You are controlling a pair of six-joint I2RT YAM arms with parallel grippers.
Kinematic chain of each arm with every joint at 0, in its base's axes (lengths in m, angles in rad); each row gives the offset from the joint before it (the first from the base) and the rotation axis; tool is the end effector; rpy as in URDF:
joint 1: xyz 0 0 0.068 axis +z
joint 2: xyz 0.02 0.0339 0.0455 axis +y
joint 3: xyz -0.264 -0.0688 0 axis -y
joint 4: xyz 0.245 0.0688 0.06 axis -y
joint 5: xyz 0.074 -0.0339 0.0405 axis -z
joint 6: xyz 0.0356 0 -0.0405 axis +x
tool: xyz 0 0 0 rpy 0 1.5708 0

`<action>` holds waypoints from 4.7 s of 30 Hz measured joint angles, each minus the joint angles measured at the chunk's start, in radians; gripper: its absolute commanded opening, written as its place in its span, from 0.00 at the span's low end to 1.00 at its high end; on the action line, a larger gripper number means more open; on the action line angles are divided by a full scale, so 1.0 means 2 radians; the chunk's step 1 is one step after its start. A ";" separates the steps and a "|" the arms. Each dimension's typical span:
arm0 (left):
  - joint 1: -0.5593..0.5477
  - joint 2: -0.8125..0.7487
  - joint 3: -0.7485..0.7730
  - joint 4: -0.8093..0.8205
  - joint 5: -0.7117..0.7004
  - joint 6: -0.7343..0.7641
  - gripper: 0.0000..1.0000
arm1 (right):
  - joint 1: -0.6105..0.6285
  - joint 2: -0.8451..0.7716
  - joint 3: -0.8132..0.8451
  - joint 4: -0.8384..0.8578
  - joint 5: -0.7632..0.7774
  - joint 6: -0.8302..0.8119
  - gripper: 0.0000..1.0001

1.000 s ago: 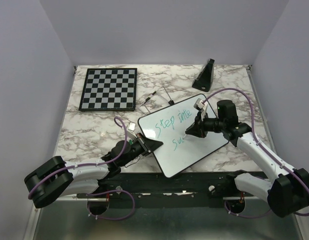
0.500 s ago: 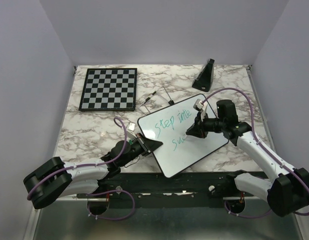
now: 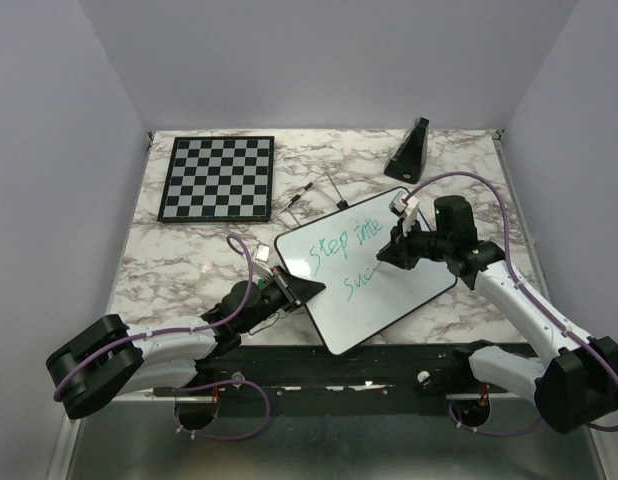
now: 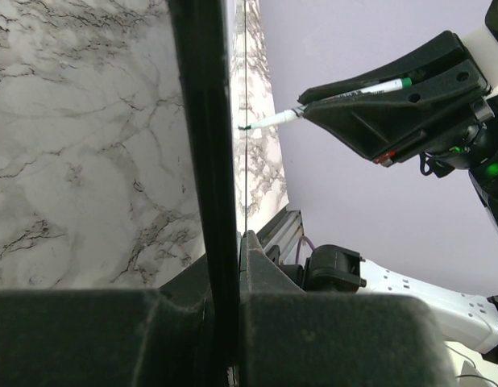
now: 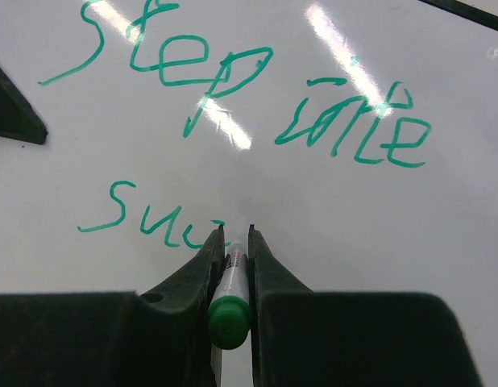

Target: Write a sentence on the whiteboard

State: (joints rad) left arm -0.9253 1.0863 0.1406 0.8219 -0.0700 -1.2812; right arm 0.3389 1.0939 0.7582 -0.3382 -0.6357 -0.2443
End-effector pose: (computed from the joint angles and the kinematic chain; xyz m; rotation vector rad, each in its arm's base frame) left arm 0.1209 -0.1565 0.1700 -0.4081 1.9253 -1.5200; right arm 0.2100 0.0964 0.2599 -0.9517 1.9772 0.7616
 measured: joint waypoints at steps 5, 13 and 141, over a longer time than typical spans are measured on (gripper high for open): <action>0.000 0.000 0.000 0.001 -0.001 0.001 0.00 | 0.000 0.000 0.005 0.004 0.017 0.002 0.01; 0.000 -0.002 0.000 0.001 -0.002 0.001 0.00 | -0.003 0.000 0.005 0.004 0.035 0.005 0.01; 0.000 -0.022 -0.001 -0.019 -0.011 0.009 0.00 | -0.019 0.025 0.039 -0.041 0.006 -0.047 0.01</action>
State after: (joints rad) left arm -0.9249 1.0416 0.1390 0.7845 -0.0921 -1.2636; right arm 0.3008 1.1446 0.8360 -0.4210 -0.6247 -0.3374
